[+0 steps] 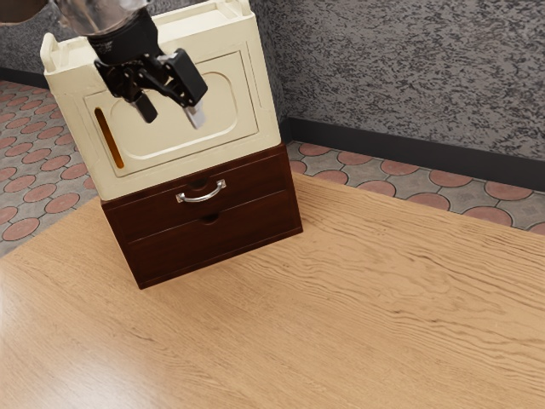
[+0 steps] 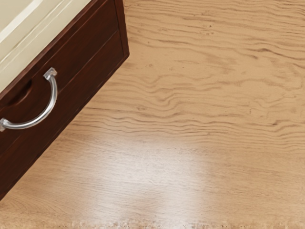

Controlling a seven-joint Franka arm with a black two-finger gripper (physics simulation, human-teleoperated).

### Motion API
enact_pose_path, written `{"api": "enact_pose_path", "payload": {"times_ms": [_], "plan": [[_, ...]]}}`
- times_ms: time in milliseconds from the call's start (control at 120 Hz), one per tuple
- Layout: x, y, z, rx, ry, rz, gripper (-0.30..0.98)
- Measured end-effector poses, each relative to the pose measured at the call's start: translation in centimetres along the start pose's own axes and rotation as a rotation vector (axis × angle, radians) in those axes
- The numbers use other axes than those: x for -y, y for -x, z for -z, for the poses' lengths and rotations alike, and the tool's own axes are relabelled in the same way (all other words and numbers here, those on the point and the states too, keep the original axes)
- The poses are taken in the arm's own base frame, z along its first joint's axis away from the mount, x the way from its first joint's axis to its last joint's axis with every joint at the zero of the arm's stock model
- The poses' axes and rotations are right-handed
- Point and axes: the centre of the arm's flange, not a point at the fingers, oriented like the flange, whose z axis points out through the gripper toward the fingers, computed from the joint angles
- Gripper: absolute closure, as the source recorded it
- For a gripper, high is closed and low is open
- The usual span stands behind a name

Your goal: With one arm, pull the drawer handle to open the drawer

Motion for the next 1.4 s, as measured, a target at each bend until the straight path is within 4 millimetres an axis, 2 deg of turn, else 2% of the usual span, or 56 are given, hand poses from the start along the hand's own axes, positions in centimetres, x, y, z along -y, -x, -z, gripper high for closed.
{"api": "enact_pose_path", "payload": {"times_ms": [50,75,133,167,233,283,342,408,467,567,642,742,867,917,1033,1208,1292,1400], "plan": [[-0.2,0.7,0.0,0.012,-0.012,0.006,0.00],[-0.1,1.9,0.3,0.019,-0.026,0.017,0.00],[1.8,5.9,0.8,0.029,-0.077,0.088,0.00],[2.0,8.5,0.4,0.031,-0.106,0.114,0.00],[-0.1,13.2,-2.1,0.040,-0.127,0.093,0.00],[0.2,16.8,-4.1,0.052,-0.074,0.078,0.00],[0.7,20.1,-6.0,0.059,-0.013,0.066,0.00],[0.5,22.6,-7.3,0.065,0.024,0.047,0.00],[-0.1,23.5,-8.2,0.070,0.041,0.026,0.00],[-1.2,23.2,-9.1,0.042,0.052,-0.084,0.00],[-3.6,22.2,-9.5,0.024,0.030,-0.221,0.00],[-6.5,20.9,-11.2,0.034,0.003,-0.395,0.00],[-7.5,18.4,-13.9,0.020,-0.017,-0.555,0.00],[-7.3,17.2,-14.7,-0.002,-0.065,-0.620,0.00],[-5.0,13.7,-16.7,-0.041,-0.204,-0.733,0.00],[-4.0,8.9,-16.5,-0.124,-0.315,-0.873,0.00],[-2.9,7.5,-17.4,-0.129,-0.333,-0.898,0.00],[-1.5,6.7,-18.2,-0.124,-0.347,-0.908,0.00]]}}
